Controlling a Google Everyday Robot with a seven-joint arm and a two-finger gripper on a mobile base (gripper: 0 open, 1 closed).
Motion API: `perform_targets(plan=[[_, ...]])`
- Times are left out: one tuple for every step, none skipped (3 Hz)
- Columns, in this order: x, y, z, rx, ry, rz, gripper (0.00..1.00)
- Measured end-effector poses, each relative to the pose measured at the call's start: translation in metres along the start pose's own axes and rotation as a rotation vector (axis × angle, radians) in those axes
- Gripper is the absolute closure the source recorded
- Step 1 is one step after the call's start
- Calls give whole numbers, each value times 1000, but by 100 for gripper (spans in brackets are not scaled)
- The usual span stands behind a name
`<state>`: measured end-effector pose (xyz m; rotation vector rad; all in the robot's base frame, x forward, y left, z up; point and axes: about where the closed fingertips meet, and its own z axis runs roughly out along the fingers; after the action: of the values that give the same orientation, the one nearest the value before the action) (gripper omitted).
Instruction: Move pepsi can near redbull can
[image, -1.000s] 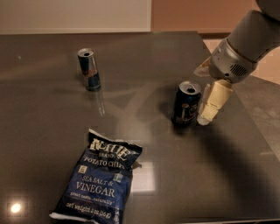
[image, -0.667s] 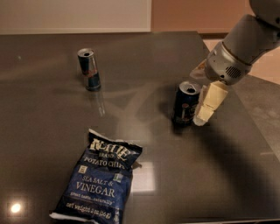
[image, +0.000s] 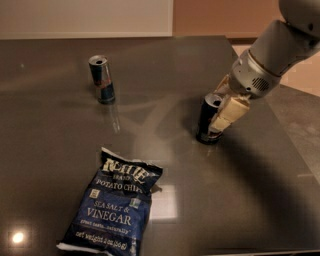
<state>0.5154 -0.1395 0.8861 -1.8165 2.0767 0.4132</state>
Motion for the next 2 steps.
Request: perform_targets(plan=[[-7,-1,-2,1,-1,-7,64],[-30,-12,-4,9,-3,-44,87]])
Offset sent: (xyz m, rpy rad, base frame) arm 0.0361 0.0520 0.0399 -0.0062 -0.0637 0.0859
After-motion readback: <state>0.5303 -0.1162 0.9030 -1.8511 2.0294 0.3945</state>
